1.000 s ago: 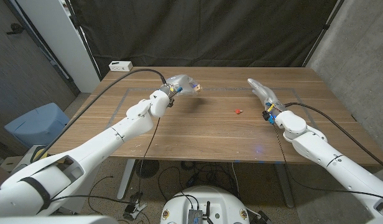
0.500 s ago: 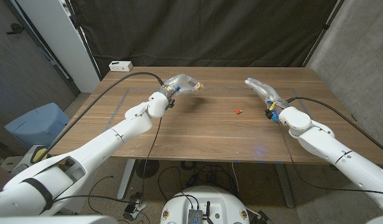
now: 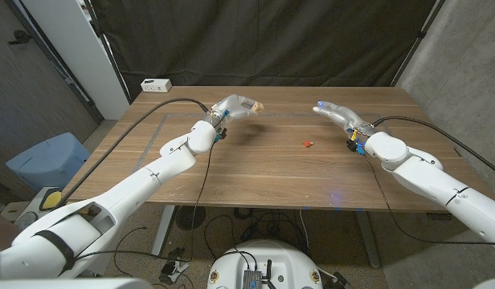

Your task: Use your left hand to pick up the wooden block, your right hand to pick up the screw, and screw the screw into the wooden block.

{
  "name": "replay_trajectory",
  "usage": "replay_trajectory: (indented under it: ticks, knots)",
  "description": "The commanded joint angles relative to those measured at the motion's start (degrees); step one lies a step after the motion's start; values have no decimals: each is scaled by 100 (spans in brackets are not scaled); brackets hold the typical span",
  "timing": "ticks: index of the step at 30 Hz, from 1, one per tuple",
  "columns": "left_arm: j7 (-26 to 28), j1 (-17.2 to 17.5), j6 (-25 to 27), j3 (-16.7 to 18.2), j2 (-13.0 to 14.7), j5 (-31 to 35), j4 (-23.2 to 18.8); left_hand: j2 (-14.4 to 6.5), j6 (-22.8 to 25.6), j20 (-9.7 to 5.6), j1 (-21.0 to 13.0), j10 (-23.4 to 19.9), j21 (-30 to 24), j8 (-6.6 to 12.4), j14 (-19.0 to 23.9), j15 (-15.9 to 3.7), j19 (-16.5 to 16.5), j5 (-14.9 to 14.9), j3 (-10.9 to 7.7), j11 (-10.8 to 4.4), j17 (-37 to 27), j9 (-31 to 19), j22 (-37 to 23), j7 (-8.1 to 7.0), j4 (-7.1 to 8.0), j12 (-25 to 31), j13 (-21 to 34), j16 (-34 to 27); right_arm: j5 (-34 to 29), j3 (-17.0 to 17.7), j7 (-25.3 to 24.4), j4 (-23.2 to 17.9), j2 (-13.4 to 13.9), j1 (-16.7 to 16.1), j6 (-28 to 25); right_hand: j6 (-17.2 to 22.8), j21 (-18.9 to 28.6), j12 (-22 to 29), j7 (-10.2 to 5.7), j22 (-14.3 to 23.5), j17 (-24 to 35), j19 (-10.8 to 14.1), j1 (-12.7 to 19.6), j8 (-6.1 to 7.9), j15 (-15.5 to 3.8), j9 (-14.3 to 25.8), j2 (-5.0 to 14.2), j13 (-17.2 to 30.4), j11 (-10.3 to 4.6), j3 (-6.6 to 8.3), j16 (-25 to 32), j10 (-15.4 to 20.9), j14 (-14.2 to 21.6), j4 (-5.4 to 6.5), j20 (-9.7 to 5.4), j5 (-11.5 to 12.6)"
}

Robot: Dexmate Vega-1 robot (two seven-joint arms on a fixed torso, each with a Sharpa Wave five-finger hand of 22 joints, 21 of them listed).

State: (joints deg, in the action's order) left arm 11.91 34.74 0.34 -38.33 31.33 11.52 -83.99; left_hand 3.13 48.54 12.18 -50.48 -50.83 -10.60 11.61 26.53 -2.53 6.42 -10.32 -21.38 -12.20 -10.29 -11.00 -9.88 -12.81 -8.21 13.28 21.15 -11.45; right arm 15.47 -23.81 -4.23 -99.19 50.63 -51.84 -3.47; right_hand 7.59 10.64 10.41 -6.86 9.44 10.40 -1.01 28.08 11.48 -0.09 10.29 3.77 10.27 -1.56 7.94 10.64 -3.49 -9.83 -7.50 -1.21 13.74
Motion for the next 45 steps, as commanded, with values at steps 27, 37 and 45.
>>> replay_trajectory:
  ticks: [27,37,45]
  knots:
    - [-719,-84,-894,195,-442,-1880,876,-138,-17,8,-26,153,6,-3,-113,-219,-164,-24,36,11,-23,-16,0,-4,-8,-65,58,0,-1348,-514,1204,-3,854,733,-136,234,11,53,-561,9,30,93,755,66,50,48,-298,26,-463,193,74,-104,-38,-272,170,-213]
    - [-1122,-102,-867,188,-381,-2189,878,-168,-33,7,37,230,12,-12,-204,-220,-282,-15,86,16,-31,-15,-3,-5,14,-91,71,1,-1722,-552,1314,91,946,757,178,356,37,75,-561,10,28,190,894,93,-2,55,-316,27,-507,245,102,-48,54,-264,166,-226]
    - [-1295,-67,-823,239,-344,-2424,864,-196,-15,4,40,246,4,-4,-225,-218,-328,-16,98,15,-29,-16,-3,-4,9,-91,80,-8,-2153,-634,1459,160,1001,859,406,487,60,100,-569,9,23,325,1058,109,-78,62,-343,26,-572,305,131,49,186,-254,61,-232]
